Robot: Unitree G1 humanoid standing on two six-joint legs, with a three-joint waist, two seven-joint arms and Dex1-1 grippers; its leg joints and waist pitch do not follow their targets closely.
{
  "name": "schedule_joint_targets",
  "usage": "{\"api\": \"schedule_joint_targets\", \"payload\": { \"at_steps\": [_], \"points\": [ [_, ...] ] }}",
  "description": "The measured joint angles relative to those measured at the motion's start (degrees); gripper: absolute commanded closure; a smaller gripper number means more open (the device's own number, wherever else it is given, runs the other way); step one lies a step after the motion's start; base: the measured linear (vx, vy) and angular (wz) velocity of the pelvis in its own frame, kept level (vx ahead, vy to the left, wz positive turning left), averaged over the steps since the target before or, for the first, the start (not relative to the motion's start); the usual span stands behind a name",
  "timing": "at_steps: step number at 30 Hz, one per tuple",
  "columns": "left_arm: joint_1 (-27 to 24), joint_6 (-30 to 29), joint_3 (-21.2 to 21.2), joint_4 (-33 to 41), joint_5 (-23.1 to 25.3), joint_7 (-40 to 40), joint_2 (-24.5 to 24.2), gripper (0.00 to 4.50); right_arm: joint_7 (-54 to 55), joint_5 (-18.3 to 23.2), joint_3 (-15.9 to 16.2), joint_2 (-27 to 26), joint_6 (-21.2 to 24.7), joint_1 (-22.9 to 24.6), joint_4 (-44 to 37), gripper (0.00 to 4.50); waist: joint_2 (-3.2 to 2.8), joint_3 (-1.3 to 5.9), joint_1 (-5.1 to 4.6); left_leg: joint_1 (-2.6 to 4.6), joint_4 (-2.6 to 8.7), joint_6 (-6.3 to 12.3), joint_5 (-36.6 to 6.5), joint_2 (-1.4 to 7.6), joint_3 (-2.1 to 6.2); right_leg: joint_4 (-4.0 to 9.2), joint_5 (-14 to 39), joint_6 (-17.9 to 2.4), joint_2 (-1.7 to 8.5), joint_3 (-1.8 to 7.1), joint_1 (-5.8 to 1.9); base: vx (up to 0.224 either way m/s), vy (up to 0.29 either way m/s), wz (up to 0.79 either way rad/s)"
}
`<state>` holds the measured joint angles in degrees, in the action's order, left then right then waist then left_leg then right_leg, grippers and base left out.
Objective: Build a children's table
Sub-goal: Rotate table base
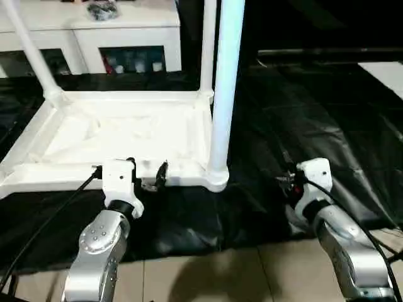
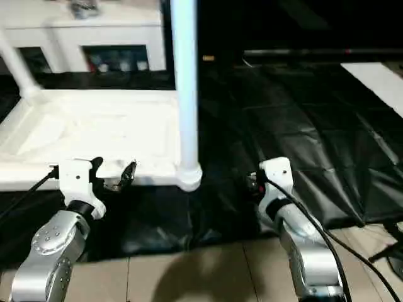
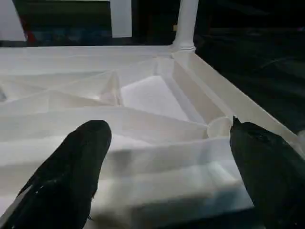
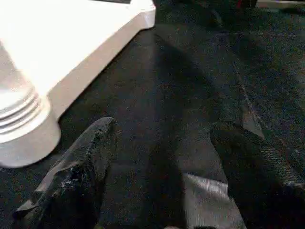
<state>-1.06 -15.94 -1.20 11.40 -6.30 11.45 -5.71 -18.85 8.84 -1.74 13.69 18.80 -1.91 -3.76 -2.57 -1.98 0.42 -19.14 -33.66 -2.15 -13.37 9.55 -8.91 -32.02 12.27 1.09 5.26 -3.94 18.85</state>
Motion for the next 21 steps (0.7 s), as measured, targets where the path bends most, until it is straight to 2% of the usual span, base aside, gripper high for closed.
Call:
{"api": "schedule_joint_targets", "payload": {
  "at_steps": [2,3,4,5,6,8,11,13,14,15,16,17,18,19,20,21],
  "points": [
    [0.65,0.01,0.07,0.01,-0.16,0.45,-0.02,0.06,0.36,-0.04,-0.06,0.12,-0.16,0.01,-0.16,0.94,-0.69,0.50,0.26,-0.63,-0.54,0.63,-0.48,-0.06,0.18,-0.71,0.69,-0.33,0.02,0.00,0.34,0.089,0.000,0.05],
    [0.81,0.01,0.10,0.03,-0.17,0.53,-0.02,0.06,0.41,-0.04,-0.08,0.18,-0.17,0.01,-0.26,0.94,-0.76,0.56,0.33,-0.85,-0.75,0.88,-0.63,-0.11,0.25,-0.98,0.93,-0.42,0.05,0.08,0.52,0.085,0.000,0.07],
    [1.16,0.02,0.36,0.04,-0.20,0.77,-0.09,0.06,0.67,-0.02,-0.25,0.28,-0.21,0.01,-0.60,0.94,-0.94,0.72,0.59,-1.34,-1.75,1.02,-0.80,-0.25,0.56,-2.29,1.31,-0.35,0.04,0.52,1.41,0.088,-0.003,0.10],
    [1.15,0.10,0.63,-0.01,-0.19,0.79,-0.08,0.06,0.91,-0.02,-0.46,0.31,-0.31,0.00,-0.59,0.94,-0.95,0.76,1.05,-2.03,-2.52,1.04,-0.81,-0.31,0.79,-3.34,1.56,-0.11,-0.07,1.18,2.15,0.000,0.000,0.00],
    [1.09,0.15,0.85,-0.17,-0.19,0.79,-0.06,0.06,0.99,-0.03,-0.63,0.45,-0.37,0.00,-0.52,0.94,-0.95,0.76,1.55,-2.40,-2.78,1.02,-0.81,-0.31,0.87,-3.70,1.72,0.16,-0.20,1.64,2.52,0.000,0.000,0.00],
    [0.90,0.04,1.07,-0.47,-0.05,0.51,-0.04,0.06,1.07,-0.01,-0.89,0.56,-0.27,0.00,-0.54,0.94,-0.79,0.66,2.54,-2.94,-2.70,0.04,-0.56,-0.22,0.84,-4.03,1.78,0.45,-0.19,1.71,3.21,-0.034,-0.012,0.04],
    [0.12,-0.06,1.10,-0.30,0.11,0.17,0.18,0.06,1.02,-0.02,-0.77,0.55,0.01,-0.26,-0.54,0.94,-0.71,0.54,3.25,-2.70,-2.61,-0.61,-0.21,0.24,0.64,-4.16,1.65,0.40,-0.22,1.54,3.08,-0.092,-0.027,0.06],
    [-0.28,-0.68,1.24,-0.31,0.32,-0.15,0.77,0.06,0.91,-0.81,0.12,1.26,0.00,-0.54,-0.50,0.94,-0.87,0.30,3.21,-2.09,-2.53,-1.14,-0.13,0.53,0.03,-4.16,1.34,0.25,-0.12,1.55,2.56,-0.116,-0.023,0.06],
    [-0.29,-0.74,1.55,-0.34,0.40,-0.61,1.33,0.06,0.87,-1.25,0.40,1.70,-0.01,-0.68,-0.49,0.94,-1.08,-0.05,3.05,-1.54,-2.49,-1.15,-0.15,0.53,-0.13,-4.07,1.49,0.51,-0.06,1.64,2.02,-0.130,0.008,0.06],
    [-0.29,-0.74,1.78,-0.34,0.40,-0.72,1.68,0.06,0.88,-1.45,0.40,1.80,0.00,-0.80,-0.50,0.94,-1.29,-0.24,2.94,-1.17,-2.41,-1.14,-0.14,0.50,-0.31,-4.01,1.51,0.54,0.01,1.73,1.94,-0.130,0.008,0.06],
    [-0.29,-0.74,2.24,-0.34,0.42,-0.80,1.76,0.06,1.14,-1.58,0.34,1.71,0.25,-0.79,-0.59,0.94,-1.24,-0.45,2.88,-1.19,-2.20,-1.11,-0.15,0.37,-0.31,-3.95,1.59,0.68,0.15,1.60,1.55,-0.119,0.013,0.04],
    [-0.13,-0.75,3.13,-0.34,0.42,-0.67,1.76,0.06,1.78,-1.65,-0.21,1.56,0.98,-0.59,-0.69,0.94,-2.00,-0.58,2.42,-1.55,-2.02,-1.08,-0.14,-0.25,1.13,-3.25,1.80,1.03,0.88,0.07,0.54,-0.090,0.018,0.27],
    [-0.03,-0.74,3.68,-0.33,0.42,-0.54,1.80,0.06,2.23,-1.69,-0.51,1.64,1.33,-0.44,-0.63,0.94,-1.73,-0.80,1.74,-1.86,-1.79,-1.03,-0.18,-0.59,1.90,-2.70,1.98,1.24,1.36,-1.07,0.17,-0.090,0.018,0.27],
    [0.24,-0.78,4.10,-0.40,0.41,-0.40,1.77,0.06,2.68,-1.66,-1.13,1.55,1.43,-0.16,-0.96,0.94,-2.49,-0.81,1.31,-2.06,-1.68,-0.96,-0.23,-0.90,2.61,-2.31,2.05,1.26,1.82,-2.24,-0.27,-0.066,0.017,0.53],
    [0.64,-0.93,4.32,-0.47,0.39,-0.26,1.73,0.06,3.50,-1.66,-1.92,1.41,1.49,0.22,-1.28,0.94,-2.75,-1.26,0.24,-2.42,-1.77,-0.69,-0.42,-1.12,3.35,-1.57,2.22,1.43,2.42,-4.06,-1.03,-0.036,0.021,0.60],
    [0.81,-1.08,4.32,-0.52,0.40,-0.18,1.65,0.06,4.00,-1.64,-2.44,1.21,1.56,0.51,-1.47,0.94,-3.19,-1.43,-0.47,-2.65,-2.00,-0.45,-0.58,-1.18,3.80,-0.88,2.56,1.38,2.59,-5.57,-1.95,-0.036,0.021,0.60]
  ]
}}
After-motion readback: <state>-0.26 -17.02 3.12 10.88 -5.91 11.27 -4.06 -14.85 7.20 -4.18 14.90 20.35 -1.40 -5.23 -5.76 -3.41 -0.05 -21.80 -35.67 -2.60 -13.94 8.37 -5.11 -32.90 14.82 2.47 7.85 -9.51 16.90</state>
